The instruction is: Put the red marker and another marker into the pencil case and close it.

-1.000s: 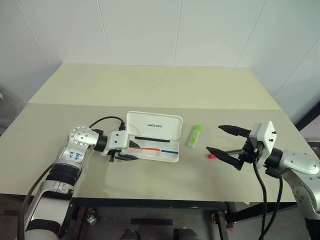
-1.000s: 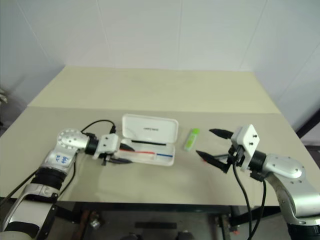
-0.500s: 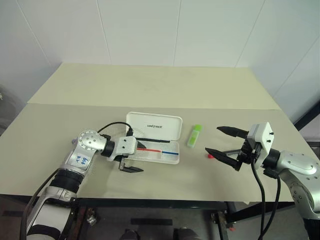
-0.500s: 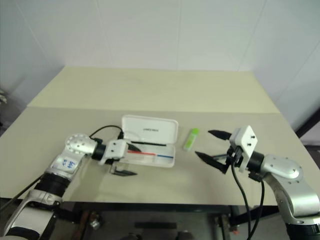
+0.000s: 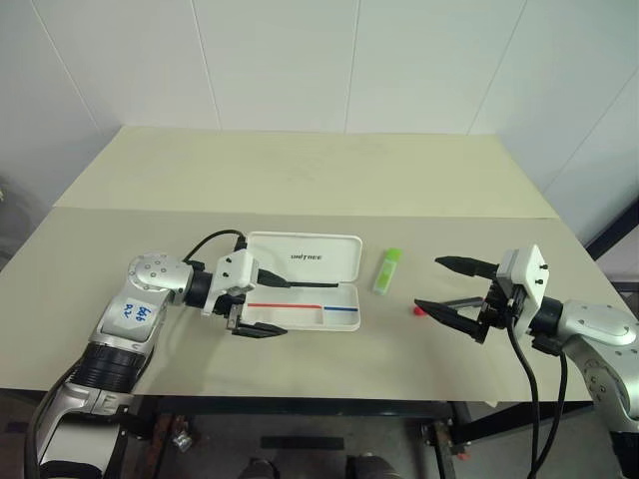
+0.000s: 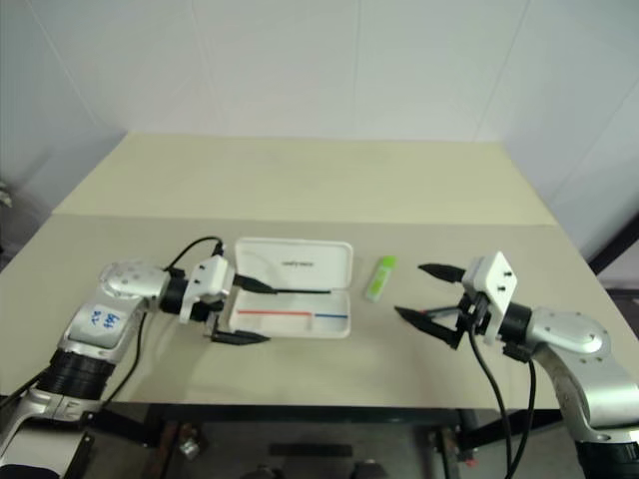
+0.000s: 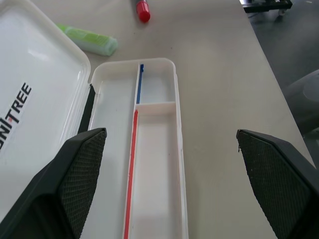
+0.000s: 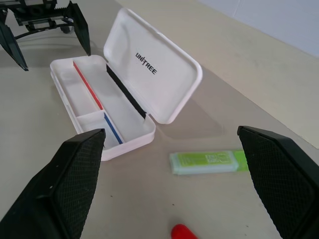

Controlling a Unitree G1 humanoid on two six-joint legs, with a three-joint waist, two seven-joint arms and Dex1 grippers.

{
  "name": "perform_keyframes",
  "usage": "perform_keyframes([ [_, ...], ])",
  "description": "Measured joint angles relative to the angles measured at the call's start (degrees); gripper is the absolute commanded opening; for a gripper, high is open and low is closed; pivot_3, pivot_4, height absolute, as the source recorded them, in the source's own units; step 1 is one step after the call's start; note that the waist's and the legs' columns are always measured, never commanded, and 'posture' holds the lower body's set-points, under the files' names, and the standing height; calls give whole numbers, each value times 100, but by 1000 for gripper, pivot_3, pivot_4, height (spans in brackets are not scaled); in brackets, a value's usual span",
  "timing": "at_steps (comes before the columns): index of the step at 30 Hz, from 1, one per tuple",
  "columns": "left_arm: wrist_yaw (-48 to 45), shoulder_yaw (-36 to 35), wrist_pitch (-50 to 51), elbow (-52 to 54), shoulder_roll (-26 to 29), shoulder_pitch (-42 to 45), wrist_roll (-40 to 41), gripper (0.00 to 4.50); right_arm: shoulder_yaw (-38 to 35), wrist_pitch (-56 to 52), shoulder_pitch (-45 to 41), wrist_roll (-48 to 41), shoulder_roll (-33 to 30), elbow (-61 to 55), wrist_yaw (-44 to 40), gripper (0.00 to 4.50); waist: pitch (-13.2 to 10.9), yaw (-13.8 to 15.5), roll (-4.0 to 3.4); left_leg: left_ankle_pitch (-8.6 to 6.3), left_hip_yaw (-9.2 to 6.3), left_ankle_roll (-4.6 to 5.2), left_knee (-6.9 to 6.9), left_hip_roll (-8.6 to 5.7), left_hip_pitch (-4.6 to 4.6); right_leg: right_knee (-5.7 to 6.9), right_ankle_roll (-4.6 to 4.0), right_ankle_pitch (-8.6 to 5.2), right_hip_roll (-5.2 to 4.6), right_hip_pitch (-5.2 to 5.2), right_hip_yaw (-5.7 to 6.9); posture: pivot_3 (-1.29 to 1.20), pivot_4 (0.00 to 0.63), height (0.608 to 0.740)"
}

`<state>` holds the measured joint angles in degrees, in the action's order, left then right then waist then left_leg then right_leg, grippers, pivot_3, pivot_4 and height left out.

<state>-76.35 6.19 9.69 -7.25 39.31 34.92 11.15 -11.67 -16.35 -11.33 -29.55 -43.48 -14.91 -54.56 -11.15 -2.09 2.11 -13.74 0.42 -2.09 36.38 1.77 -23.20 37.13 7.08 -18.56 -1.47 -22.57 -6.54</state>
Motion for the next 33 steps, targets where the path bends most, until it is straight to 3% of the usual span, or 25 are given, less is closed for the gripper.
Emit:
perform_keyframes([
  [11, 122, -589, -397, -309, -223, 32, 606, 4478, 549, 683, -271, 651, -394, 1116, -1130, 4500, -1, 9, -1, 0, 3, 0, 4, -3, -1, -3, 0, 0, -2, 0, 1, 0, 150, 740],
  [18, -60, -946, -280, -466, -248, -268, 1233, 4478, 1368, 1883, -1344, 1460, -614, 3085, -2363, 4500, -5, -109, -7, 0, 7, 0, 3, 0, 4, 2, 0, 0, -3, 0, 0, 0, 150, 740],
  [26, -339, -1511, 49, -306, -81, -909, 1943, 4478, 1910, 2908, -2935, 2174, -241, 5345, -2947, 4500, -9, -245, -14, 0, 3, 0, 3, 14, 10, 20, -6, -3, -13, -1, 1, 0, 150, 740],
  [33, -589, -1901, 238, -191, 131, -1205, 2368, 4478, 2032, 3112, -3584, 2467, 142, 6634, -3110, 4500, -10, -278, -15, 1, 4, -1, 4, 12, 12, 23, -7, -4, -18, -1, 2, 0, 150, 740],
])
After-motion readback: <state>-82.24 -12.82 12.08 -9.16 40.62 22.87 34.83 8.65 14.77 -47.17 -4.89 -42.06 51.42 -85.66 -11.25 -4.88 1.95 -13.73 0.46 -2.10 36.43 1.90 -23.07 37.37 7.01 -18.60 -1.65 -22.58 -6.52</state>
